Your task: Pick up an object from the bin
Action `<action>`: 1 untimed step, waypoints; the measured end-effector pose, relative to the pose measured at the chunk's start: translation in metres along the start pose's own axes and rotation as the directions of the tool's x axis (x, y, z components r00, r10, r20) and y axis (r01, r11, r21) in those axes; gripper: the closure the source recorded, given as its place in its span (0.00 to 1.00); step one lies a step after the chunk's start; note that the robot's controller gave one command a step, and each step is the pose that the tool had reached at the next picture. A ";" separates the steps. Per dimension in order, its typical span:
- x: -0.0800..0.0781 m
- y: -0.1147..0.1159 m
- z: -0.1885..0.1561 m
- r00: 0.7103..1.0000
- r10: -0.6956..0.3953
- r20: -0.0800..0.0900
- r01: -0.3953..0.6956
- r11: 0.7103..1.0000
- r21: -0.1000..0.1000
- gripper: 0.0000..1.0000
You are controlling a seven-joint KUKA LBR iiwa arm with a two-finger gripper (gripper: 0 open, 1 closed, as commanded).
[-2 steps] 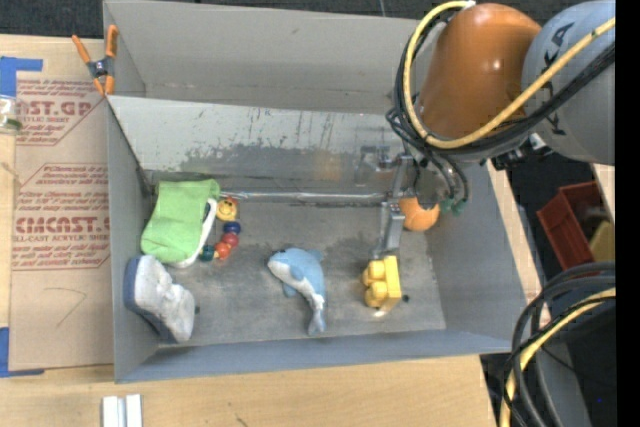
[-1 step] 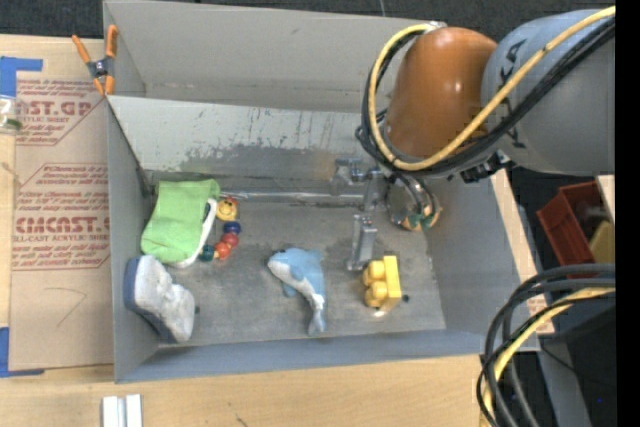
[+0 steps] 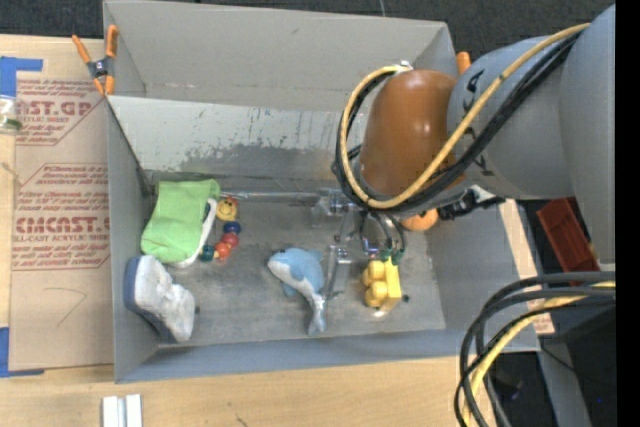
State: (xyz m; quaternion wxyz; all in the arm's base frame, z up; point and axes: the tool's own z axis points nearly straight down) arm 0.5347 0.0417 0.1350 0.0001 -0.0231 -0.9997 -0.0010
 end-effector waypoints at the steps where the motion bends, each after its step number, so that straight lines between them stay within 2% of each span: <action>1: 0.040 0.009 0.025 1.000 0.006 0.009 -0.006 1.000 0.002 0.00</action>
Offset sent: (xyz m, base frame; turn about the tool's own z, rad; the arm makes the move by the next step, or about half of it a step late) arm -0.0198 0.0195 -0.0650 0.0047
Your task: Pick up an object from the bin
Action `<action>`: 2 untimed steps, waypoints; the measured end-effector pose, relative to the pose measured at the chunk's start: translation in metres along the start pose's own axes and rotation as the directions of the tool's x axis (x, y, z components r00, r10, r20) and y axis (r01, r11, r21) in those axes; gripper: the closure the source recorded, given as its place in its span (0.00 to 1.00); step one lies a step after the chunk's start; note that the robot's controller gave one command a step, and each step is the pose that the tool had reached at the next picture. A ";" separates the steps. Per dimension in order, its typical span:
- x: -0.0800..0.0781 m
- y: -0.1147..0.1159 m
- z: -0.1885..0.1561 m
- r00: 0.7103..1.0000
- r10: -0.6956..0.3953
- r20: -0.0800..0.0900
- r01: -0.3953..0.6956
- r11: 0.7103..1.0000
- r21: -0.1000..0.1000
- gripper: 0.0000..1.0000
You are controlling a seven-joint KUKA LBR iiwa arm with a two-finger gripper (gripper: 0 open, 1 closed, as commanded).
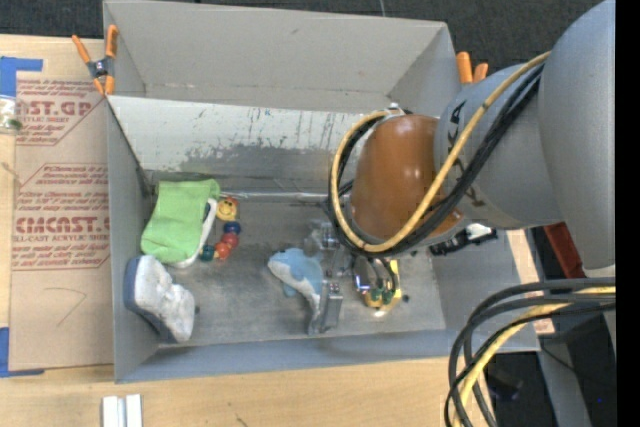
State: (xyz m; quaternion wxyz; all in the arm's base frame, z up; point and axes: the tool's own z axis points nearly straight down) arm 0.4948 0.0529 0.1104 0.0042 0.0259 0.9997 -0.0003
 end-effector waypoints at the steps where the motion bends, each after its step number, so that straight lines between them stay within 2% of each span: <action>1: -0.014 0.007 0.032 1.000 -0.001 -0.003 0.001 1.000 -0.002 0.00; 2: -0.024 0.004 0.039 0.946 0.325 0.004 -0.325 0.946 -0.002 1.00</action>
Offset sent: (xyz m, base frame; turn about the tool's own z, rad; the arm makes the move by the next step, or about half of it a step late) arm 0.0235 0.0025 -0.0404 0.3312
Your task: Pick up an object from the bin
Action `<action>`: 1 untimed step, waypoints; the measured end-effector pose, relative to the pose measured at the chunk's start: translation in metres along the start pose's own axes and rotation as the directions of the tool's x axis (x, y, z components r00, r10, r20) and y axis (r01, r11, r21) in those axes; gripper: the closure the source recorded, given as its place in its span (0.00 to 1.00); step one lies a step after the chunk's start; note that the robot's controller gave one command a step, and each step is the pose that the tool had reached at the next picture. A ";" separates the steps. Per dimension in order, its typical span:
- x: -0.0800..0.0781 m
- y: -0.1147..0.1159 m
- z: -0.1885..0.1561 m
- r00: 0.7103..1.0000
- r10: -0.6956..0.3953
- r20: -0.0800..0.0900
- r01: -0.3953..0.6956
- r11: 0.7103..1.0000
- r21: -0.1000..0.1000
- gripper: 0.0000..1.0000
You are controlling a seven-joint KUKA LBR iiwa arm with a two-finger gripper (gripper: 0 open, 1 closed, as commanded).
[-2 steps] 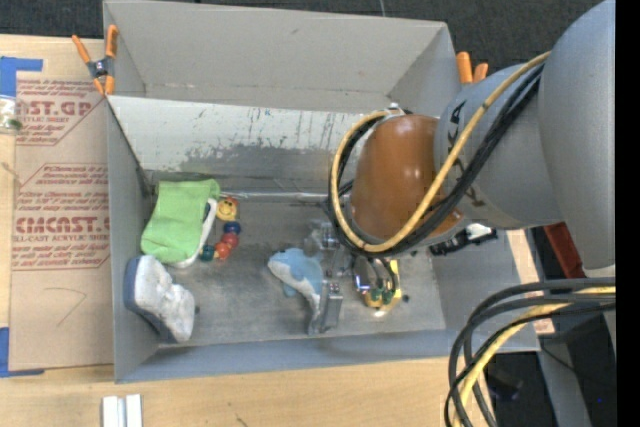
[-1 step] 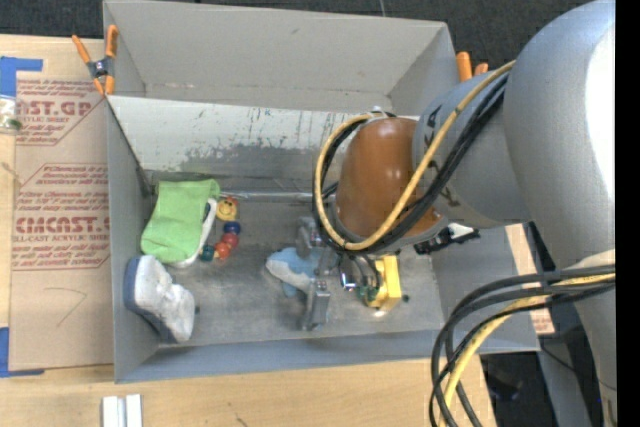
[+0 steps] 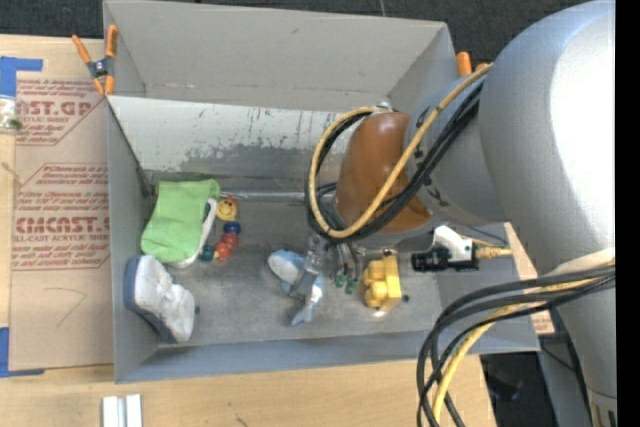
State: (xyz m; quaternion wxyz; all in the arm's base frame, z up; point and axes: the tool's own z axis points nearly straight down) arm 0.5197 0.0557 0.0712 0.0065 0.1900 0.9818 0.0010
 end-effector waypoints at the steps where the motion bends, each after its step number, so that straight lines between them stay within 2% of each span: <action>1: 0.000 0.000 0.000 1.000 0.000 0.000 0.000 1.000 0.000 1.00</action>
Offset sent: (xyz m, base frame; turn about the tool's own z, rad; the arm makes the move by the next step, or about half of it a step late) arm 0.0000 0.0000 0.0000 0.0000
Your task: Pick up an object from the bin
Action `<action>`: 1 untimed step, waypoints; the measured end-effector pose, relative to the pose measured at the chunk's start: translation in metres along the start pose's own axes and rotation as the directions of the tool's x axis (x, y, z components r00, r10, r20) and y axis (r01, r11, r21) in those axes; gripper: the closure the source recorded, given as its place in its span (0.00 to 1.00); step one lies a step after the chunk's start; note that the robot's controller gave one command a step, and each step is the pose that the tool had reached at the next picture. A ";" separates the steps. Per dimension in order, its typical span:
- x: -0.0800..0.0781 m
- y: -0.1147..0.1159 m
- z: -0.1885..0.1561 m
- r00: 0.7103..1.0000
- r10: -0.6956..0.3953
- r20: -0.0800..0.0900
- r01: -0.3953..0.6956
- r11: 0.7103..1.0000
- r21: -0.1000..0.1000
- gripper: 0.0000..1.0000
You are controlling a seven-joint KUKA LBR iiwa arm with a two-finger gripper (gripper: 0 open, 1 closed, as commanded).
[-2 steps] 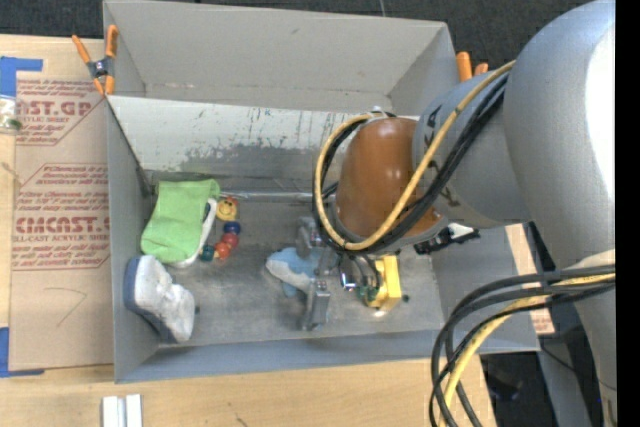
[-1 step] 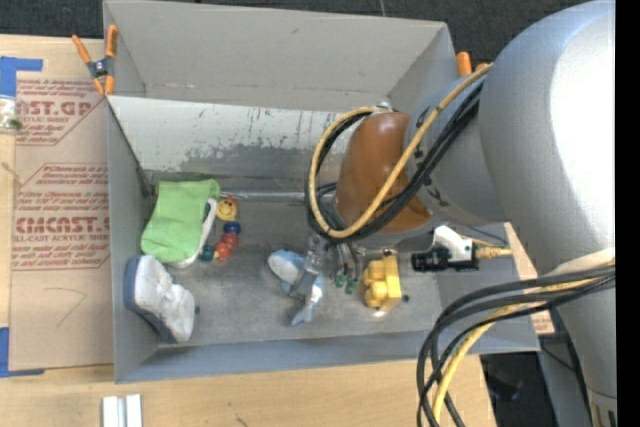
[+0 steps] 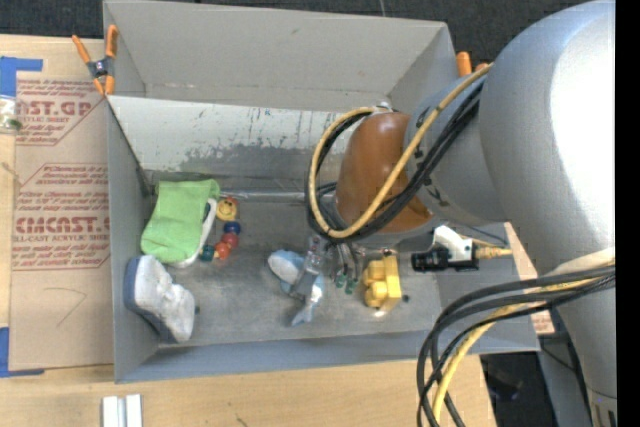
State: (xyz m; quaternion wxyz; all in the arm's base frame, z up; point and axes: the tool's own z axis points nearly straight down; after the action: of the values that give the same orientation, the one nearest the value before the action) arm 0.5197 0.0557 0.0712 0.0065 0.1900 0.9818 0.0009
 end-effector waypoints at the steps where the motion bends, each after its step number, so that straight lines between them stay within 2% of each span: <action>1: 0.000 0.000 0.000 1.000 0.000 0.000 0.000 1.000 0.000 1.00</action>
Offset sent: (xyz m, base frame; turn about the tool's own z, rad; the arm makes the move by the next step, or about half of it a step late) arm 0.0000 0.0000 0.0000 0.0000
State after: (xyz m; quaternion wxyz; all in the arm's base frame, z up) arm 0.5197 0.0557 0.0712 0.0065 0.1900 0.9818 0.0008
